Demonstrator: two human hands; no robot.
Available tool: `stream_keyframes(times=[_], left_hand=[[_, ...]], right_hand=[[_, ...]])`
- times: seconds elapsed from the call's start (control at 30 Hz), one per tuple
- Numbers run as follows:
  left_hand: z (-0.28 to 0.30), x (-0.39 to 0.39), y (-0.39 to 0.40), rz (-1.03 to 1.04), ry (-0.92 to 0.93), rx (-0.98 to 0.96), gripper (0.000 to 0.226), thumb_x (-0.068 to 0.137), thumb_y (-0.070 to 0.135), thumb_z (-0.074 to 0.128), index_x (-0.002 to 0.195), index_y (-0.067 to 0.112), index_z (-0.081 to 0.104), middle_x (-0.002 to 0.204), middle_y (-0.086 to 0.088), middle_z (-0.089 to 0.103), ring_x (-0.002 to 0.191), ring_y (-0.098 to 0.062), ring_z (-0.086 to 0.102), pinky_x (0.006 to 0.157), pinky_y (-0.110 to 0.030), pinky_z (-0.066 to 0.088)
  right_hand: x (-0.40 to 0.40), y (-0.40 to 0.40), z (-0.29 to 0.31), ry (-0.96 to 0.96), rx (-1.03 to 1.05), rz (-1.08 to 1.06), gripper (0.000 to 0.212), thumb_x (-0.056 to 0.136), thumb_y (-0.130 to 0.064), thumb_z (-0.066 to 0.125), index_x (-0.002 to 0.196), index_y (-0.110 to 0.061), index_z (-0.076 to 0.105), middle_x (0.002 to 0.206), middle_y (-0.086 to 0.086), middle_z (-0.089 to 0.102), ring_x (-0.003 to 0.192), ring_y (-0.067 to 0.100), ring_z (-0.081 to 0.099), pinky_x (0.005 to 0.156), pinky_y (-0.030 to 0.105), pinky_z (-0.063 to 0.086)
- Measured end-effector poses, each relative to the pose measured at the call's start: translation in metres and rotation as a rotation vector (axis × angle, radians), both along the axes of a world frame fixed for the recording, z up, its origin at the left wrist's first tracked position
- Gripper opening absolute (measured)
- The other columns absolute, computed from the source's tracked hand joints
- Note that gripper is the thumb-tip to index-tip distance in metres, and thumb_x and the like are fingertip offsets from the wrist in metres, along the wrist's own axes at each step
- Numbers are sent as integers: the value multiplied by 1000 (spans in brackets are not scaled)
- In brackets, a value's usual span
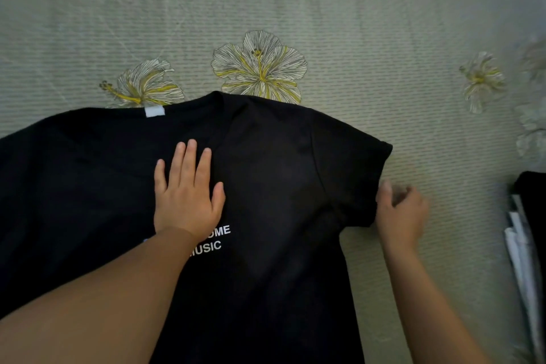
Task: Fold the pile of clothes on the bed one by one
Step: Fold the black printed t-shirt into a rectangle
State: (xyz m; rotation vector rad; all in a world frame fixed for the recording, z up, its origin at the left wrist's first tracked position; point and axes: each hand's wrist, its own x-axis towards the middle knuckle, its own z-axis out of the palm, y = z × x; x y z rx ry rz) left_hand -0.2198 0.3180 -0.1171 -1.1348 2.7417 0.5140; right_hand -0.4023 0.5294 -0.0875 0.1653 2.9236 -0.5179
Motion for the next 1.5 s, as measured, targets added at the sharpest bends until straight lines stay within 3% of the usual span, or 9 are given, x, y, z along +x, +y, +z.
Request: stream_keyframes(times=[0.13,0.3,0.43,0.63,0.8,0.97,1.17,1.37,1.5], left_hand=[[1,-1,1,-3,-20,2,67,85,40,22,142,7,27,152,-15,18,142,-26,10,112,-42,-5],[-1,0,0,-11,-28,-5,73,82,45,11,142,6,26,152,-15,18,141,-26,10,112,-42,-4],[0,0,0,-12,-26,2,75,81,46,9,141,6,29,151,-15,20,141,-26,11,112,-43,-2],[-1,0,0,-20,-36,7,75,81,45,9,142,6,27,151,-15,19,141,-27,10,112,-43,-3],[-3,1,-1,-28,-35,-7,74,81,45,7,143,7,24,152,-15,17,141,-26,9,110,-40,-8],[-4,1,-1,-20,-18,4,65,87,40,22,144,8,22,153,-13,14,142,-25,6,110,-39,-10],[-8,3,-2,-32,-22,-2,64,88,39,25,146,11,15,154,-11,7,142,-23,-1,111,-41,-10],[-11,5,-2,-32,9,-34,64,89,39,27,146,11,16,154,-11,8,142,-22,0,112,-42,-7],[-6,4,-7,-27,40,93,64,93,44,31,147,16,8,155,-7,-4,142,-19,-10,111,-39,-10]], right_hand=[[-1,-22,-9,-56,31,-56,54,86,-45,53,111,2,56,123,19,45,118,32,39,99,41,31],[9,-52,-9,113,-56,109,27,89,-15,55,98,10,58,110,24,53,106,35,48,87,31,32],[26,-58,11,506,-184,596,21,80,-8,61,79,13,61,93,30,63,85,40,63,80,31,39],[87,-45,22,133,-189,1186,42,80,-30,56,104,3,65,113,19,63,95,26,66,75,31,56],[77,-34,14,172,-295,908,34,90,-16,43,98,9,65,108,21,63,102,28,61,93,27,45],[83,-48,-15,144,161,983,55,84,-32,38,119,7,55,128,29,50,122,43,40,96,59,33],[90,-45,-32,192,294,1011,64,83,-43,35,126,3,50,132,25,48,123,41,44,101,56,26],[92,-45,-33,152,225,968,69,84,-46,29,134,0,40,143,21,36,132,30,15,106,51,16],[94,-43,-34,144,218,958,73,84,-50,22,138,-4,35,148,17,28,137,25,12,110,48,7]])
